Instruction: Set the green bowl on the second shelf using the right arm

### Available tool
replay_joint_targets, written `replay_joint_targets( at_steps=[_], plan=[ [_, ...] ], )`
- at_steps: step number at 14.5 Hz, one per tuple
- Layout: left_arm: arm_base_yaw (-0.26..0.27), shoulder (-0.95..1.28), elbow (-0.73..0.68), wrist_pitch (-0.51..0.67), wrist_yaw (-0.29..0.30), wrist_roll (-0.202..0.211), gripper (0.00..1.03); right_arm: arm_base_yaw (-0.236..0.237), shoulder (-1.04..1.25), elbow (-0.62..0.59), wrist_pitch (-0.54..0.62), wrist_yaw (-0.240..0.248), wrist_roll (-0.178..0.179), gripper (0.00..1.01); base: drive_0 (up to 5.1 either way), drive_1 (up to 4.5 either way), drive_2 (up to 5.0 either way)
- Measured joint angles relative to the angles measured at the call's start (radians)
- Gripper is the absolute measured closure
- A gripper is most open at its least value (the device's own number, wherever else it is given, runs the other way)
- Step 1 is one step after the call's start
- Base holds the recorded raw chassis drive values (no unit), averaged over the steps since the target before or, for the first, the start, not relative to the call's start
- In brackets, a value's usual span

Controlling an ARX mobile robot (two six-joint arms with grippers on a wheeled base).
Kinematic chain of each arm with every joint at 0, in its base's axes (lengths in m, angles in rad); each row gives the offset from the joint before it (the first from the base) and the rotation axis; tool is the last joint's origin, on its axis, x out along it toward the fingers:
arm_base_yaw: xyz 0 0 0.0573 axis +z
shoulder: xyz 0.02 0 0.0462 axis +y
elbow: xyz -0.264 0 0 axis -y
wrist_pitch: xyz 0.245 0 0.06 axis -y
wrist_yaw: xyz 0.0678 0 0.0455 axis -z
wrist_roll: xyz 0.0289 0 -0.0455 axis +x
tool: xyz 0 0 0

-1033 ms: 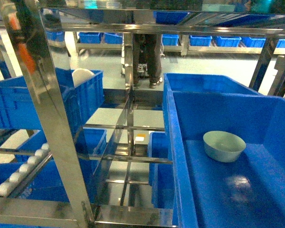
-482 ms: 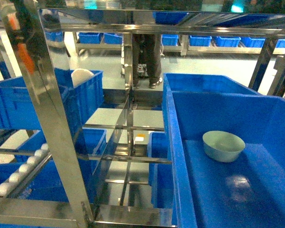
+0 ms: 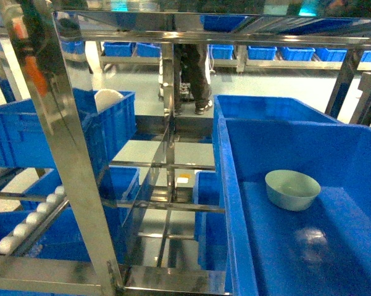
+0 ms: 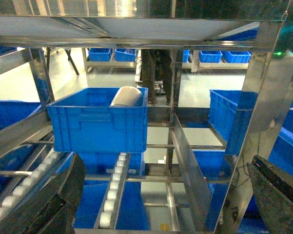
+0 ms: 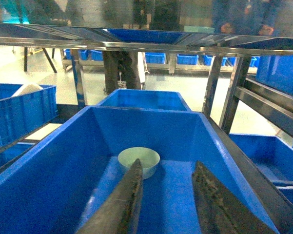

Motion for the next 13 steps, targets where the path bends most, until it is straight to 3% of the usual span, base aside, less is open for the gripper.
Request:
replay_joint_targets(
  at_steps=[3, 10, 11, 13],
  plan=[
    [0.000, 0.000, 0.000, 0.000, 0.000, 0.000, 0.05, 0.000, 0.000, 0.000, 0.001, 0.001, -0.001, 0.99, 0.0, 0.00, 0.0],
    [0.000, 0.000, 0.000, 0.000, 0.000, 0.000, 0.05, 0.000, 0.000, 0.000, 0.001, 0.001, 0.000, 0.99, 0.0, 0.00, 0.0],
    [0.000, 0.000, 0.000, 0.000, 0.000, 0.000, 0.05, 0.000, 0.000, 0.000, 0.001, 0.001, -0.001, 0.94, 0.0, 0.00, 0.0],
    [0.000, 0.000, 0.000, 0.000, 0.000, 0.000, 0.05, 0.000, 0.000, 0.000, 0.001, 0.001, -0.001, 0.67, 0.0, 0.00, 0.0]
  ],
)
